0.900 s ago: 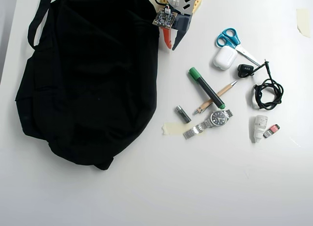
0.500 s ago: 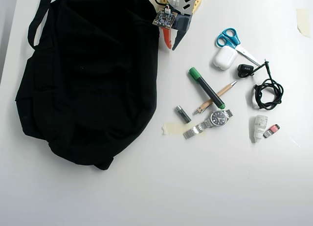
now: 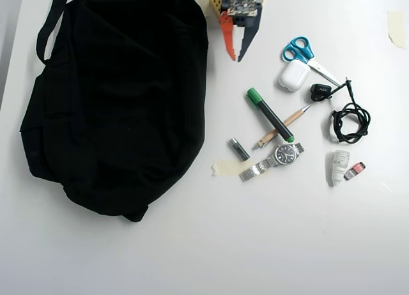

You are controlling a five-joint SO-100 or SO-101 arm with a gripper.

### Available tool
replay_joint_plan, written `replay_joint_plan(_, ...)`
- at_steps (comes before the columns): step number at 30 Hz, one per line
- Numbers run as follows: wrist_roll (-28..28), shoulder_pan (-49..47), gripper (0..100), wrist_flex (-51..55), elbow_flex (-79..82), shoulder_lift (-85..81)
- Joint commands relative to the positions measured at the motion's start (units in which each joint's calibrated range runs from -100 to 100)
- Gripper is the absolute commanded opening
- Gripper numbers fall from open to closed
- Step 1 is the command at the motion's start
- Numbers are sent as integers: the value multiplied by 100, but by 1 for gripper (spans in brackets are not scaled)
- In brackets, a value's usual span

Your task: Put the whiteboard marker into the black bag

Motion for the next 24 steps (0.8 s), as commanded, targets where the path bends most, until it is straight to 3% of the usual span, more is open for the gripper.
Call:
replay_joint_plan(1, 231, -379, 2, 273, -1122, 256)
replay_joint_plan(12, 336, -2174, 2, 49, -3907, 4182)
replay_joint_plan(24, 777, -2092, 2, -907, -5066, 6704)
